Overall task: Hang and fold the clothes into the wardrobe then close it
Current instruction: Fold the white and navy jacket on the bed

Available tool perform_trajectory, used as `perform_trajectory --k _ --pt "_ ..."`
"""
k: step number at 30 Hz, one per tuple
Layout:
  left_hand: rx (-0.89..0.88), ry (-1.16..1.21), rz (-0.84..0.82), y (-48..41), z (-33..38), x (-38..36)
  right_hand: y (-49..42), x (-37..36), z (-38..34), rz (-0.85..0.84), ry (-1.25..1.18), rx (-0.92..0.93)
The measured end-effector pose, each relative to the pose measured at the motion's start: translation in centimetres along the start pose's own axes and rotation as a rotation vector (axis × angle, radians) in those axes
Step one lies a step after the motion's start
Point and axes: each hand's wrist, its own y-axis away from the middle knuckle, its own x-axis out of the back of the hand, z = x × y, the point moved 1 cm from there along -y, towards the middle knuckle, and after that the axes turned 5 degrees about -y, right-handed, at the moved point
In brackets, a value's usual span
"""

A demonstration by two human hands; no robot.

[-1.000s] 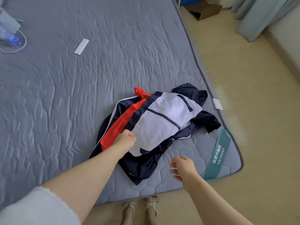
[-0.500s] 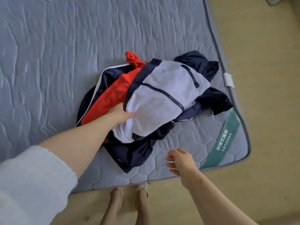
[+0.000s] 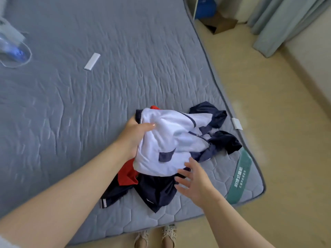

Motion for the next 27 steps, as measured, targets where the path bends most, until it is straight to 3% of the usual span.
perform_trajectory --k 6,9,13,17,20,22,23,26,27 --pt "0.111 0.179 -0.030 6.5 6.8 1.9 7.4 -4.9 -1.3 -0.213 -0.339 -0.067" --pt "0.152 0.133 -0.101 9.2 7.6 2.3 9.2 -6.0 -1.7 -0.310 -0.524 0.014" --pt "0.177 0.082 -0.037 9.8 8.1 4.6 10.5 -5.9 -3.9 -0.232 -0.369 0.103" --pt "0.252 -0.201 0.032 10.3 6.2 5.8 13.0 -6.0 -5.5 -0.071 -0.077 0.226" --pt "0.355 -0.385 0.203 10.5 4.3 5.7 14.9 -6.0 -5.9 -0.209 0.068 0.390" --pt "0.296 -0.386 0.296 10.7 3.9 5.0 15.6 -5.4 -6.1 -0.358 0.200 0.459" --pt "0.263 -0.312 0.217 10.8 4.0 4.2 16.2 -5.0 -6.2 -0.409 0.270 0.490" --pt "0.391 0.010 -0.262 10.9 4.4 0.5 17.0 -4.2 -5.6 -0.482 0.523 0.516" --pt "0.425 0.053 -0.312 10.8 4.2 -0.3 17.3 -4.0 -5.1 -0.471 0.617 0.518"
